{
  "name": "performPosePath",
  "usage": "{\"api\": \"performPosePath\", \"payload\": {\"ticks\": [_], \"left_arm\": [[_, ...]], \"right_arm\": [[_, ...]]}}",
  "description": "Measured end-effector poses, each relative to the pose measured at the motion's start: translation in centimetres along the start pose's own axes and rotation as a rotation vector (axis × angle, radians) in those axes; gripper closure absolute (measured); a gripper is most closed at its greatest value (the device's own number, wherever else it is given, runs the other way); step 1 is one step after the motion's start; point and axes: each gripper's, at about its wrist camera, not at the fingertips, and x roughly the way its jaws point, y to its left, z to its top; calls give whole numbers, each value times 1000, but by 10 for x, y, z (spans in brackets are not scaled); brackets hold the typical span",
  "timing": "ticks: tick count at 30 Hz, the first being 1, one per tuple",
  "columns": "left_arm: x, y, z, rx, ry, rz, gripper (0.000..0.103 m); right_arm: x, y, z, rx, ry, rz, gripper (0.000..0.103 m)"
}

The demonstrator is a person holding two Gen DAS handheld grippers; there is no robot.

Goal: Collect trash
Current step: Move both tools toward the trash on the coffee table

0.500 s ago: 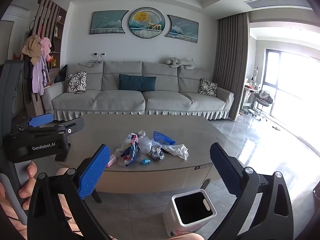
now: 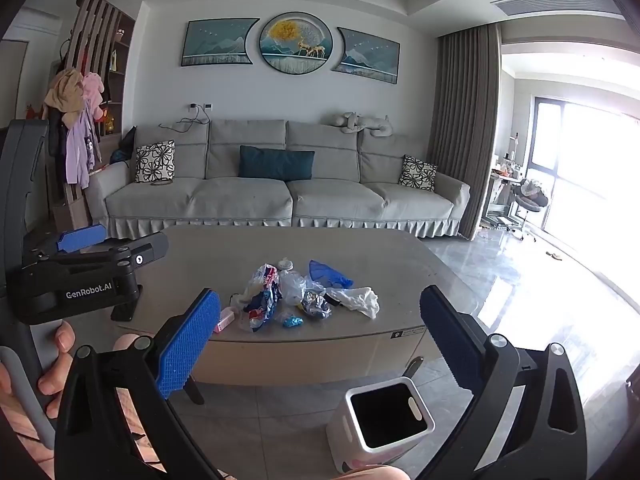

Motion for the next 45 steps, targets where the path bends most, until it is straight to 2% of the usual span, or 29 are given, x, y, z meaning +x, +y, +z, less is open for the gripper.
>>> {"api": "performPosePath", "payload": {"ticks": [8,15,19,23,28,29,32,35,37,45], "left_arm": [[1,5,6,-12,-12,12,3],[3,4,6,20,-90,46,3],[10,6,6,36,-99,48,3],[25,11,7,42,-77,56,3],[51,26,7,24,-14,38,3],[64,29,5,16,-11,48,3],[66,36,2,2,-31,68,3],[76,44,1,-10,-43,1,3],[83,50,0,-16,-55,-10,3],[120,60,-5,37,-81,75,3]], "right_arm": [[12,1,2,-8,19,6,3],[21,7,3,-15,23,-8,3],[28,10,4,-31,14,-37,3],[35,14,5,-56,-9,-78,3],[52,18,3,-76,-10,-111,3],[56,19,2,-76,-5,-107,3],[68,21,1,-75,6,-99,3],[81,24,-2,-74,3,-107,3],[91,25,-3,-66,-1,-107,3],[133,32,-13,-27,14,-105,3]]}}
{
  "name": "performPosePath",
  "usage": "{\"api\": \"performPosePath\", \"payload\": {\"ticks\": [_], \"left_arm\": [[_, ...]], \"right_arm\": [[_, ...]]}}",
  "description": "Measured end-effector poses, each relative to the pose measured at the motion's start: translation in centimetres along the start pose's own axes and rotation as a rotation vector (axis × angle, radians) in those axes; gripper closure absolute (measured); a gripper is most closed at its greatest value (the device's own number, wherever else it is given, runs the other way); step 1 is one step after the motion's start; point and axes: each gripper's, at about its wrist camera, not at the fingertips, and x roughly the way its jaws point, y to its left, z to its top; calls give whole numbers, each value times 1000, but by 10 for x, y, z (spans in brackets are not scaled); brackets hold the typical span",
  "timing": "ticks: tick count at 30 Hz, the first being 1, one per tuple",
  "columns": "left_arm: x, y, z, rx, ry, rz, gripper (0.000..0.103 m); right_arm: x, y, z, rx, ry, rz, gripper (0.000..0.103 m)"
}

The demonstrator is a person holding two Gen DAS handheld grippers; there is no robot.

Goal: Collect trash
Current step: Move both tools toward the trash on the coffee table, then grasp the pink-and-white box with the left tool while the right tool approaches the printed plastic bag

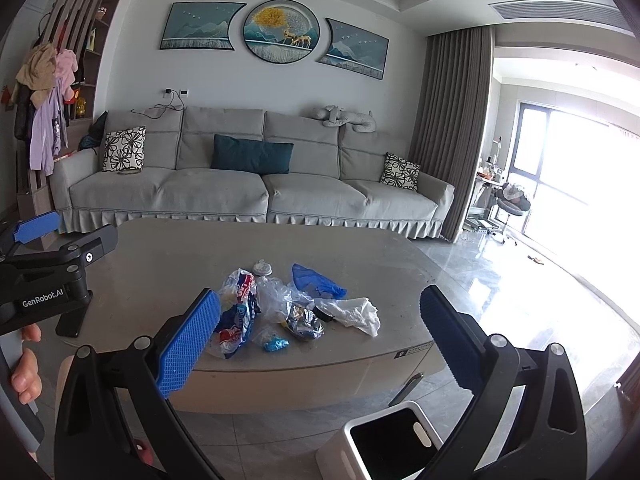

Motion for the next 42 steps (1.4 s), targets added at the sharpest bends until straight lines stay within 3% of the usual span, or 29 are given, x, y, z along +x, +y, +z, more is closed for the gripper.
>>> {"api": "performPosePath", "payload": {"ticks": [16,23,27,42], "left_arm": [[86,40,-41,29,125,52,3],[131,77,-87,3,199,77,3],[160,77,-110,45,258,95,3],[258,37,-166,190,402,-30,3]], "right_arm": [[71,32,-17,28,62,75,3],[107,53,-33,34,98,68,3],[130,62,-44,51,157,87,3],[178,69,-63,43,232,24,3]]}}
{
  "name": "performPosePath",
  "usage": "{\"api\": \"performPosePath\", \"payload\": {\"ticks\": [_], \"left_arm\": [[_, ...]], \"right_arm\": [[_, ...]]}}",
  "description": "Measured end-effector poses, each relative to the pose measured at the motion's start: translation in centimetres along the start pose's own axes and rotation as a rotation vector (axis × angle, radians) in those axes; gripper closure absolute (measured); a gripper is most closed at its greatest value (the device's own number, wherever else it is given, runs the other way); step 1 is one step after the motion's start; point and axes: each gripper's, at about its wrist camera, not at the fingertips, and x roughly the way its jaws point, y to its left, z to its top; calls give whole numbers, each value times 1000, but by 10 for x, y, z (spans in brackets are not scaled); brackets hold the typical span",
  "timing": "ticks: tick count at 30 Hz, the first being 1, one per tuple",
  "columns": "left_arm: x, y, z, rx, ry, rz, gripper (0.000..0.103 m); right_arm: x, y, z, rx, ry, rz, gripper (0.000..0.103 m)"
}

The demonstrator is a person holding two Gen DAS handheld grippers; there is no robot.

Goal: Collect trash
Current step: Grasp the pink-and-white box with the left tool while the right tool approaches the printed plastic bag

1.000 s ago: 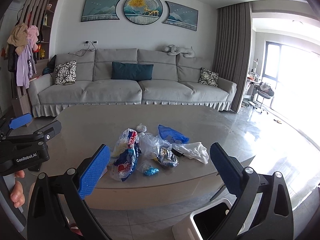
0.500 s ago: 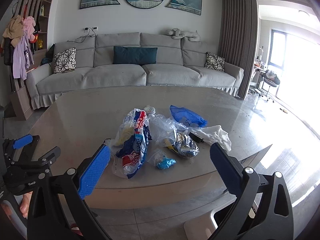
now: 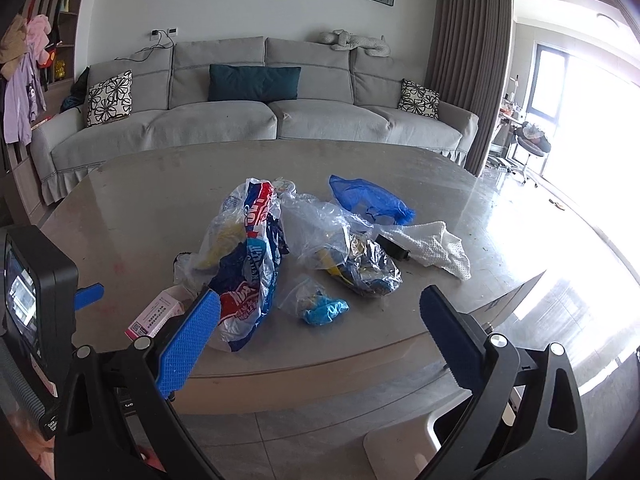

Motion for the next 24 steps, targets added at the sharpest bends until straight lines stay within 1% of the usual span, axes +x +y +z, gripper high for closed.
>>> {"api": "performPosePath", "payload": {"ticks": [5,7,9,12,15,18,20,22,23,24], "left_arm": [[23,-2,-8,-16,66,-13,3],[27,2,-11,-39,70,-26,3],[31,7,-10,-69,85,-57,3],[36,7,-9,-61,97,-63,3],[37,6,-10,-52,86,-72,3],[37,4,-14,-51,55,-71,3],[36,4,-14,-50,64,-72,5],[30,4,-12,-56,43,-58,41],[28,4,-9,-39,51,-60,74],[26,3,-6,-32,66,-30,74]], "right_arm": [[5,2,0,-5,7,-3,3],[6,3,0,-12,7,-4,3],[6,5,-1,-18,7,-5,3],[7,9,-1,-21,11,-3,3],[6,11,0,-21,2,-4,3],[5,14,1,-19,-3,-5,3],[5,15,1,-20,-5,-7,3],[7,15,0,-24,-3,-14,3],[7,16,-2,-25,0,-20,3],[9,15,-3,-23,3,-23,3]]}}
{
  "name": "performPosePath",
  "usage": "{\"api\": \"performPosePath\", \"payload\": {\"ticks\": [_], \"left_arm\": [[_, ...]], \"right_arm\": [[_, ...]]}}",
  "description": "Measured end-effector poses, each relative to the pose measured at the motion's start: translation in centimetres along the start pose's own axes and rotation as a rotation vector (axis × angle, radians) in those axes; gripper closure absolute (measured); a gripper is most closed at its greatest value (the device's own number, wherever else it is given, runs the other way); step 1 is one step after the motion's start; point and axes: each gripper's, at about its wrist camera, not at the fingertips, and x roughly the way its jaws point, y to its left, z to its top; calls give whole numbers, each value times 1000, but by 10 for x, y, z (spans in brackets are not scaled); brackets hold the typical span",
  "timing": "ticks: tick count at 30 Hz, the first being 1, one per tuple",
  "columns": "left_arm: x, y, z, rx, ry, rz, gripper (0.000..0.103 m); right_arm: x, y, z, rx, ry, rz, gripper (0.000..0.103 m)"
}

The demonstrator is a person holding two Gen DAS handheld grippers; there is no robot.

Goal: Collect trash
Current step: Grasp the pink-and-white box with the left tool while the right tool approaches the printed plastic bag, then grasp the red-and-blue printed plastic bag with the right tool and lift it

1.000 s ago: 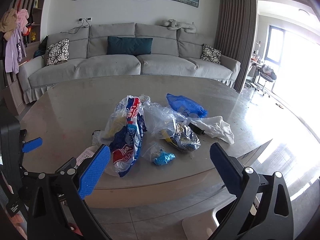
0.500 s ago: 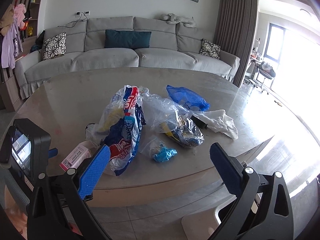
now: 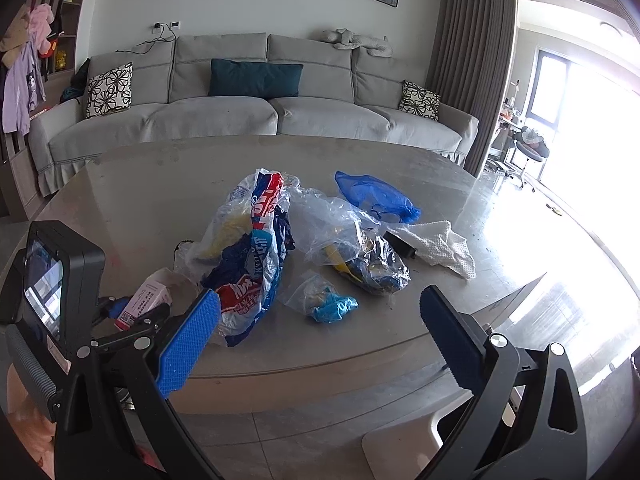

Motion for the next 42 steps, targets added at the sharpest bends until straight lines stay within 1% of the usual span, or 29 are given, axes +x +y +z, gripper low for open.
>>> {"api": "performPosePath", "payload": {"ticks": [2,3,8,12,17,20,24,28,30,32,33,35,36,37,38,39,40,42], "left_arm": [[-6,3,1,-3,1,19,74],[-12,5,3,-4,-5,12,74],[-49,12,13,-1,-87,28,74],[-60,21,24,-11,-108,40,74],[-61,37,38,-34,-111,61,74],[-59,47,40,-48,-115,79,74],[-55,54,43,-55,-118,102,74],[-49,54,45,-54,-111,108,74],[-47,53,46,-50,-108,107,74],[-44,53,46,-47,-104,109,74],[-43,51,46,-47,-100,106,74],[-42,51,46,-50,-94,104,74],[-42,50,46,-51,-91,103,74],[-42,50,46,-55,-91,102,74],[-43,50,46,-59,-90,99,74],[-44,49,46,-60,-91,96,74],[-46,48,46,-60,-94,97,74],[-50,45,47,-56,-103,101,74]], "right_arm": [[3,-2,-2,8,7,5,3],[4,-3,-3,12,7,9,3],[17,-4,-2,25,7,23,3],[37,6,4,48,-4,66,3],[71,20,15,94,-27,135,3],[91,32,21,80,-37,137,3],[116,44,25,69,-5,139,3],[135,49,19,83,52,152,3],[139,48,15,97,65,175,4],[141,47,11,98,76,198,16],[142,48,10,96,86,211,37],[141,49,7,84,97,210,53],[140,50,7,81,97,223,65],[138,48,6,90,96,247,70],[135,48,6,92,94,251,79],[130,48,6,81,86,251,85],[126,50,8,65,77,256,87],[113,52,13,35,54,258,89]]}}
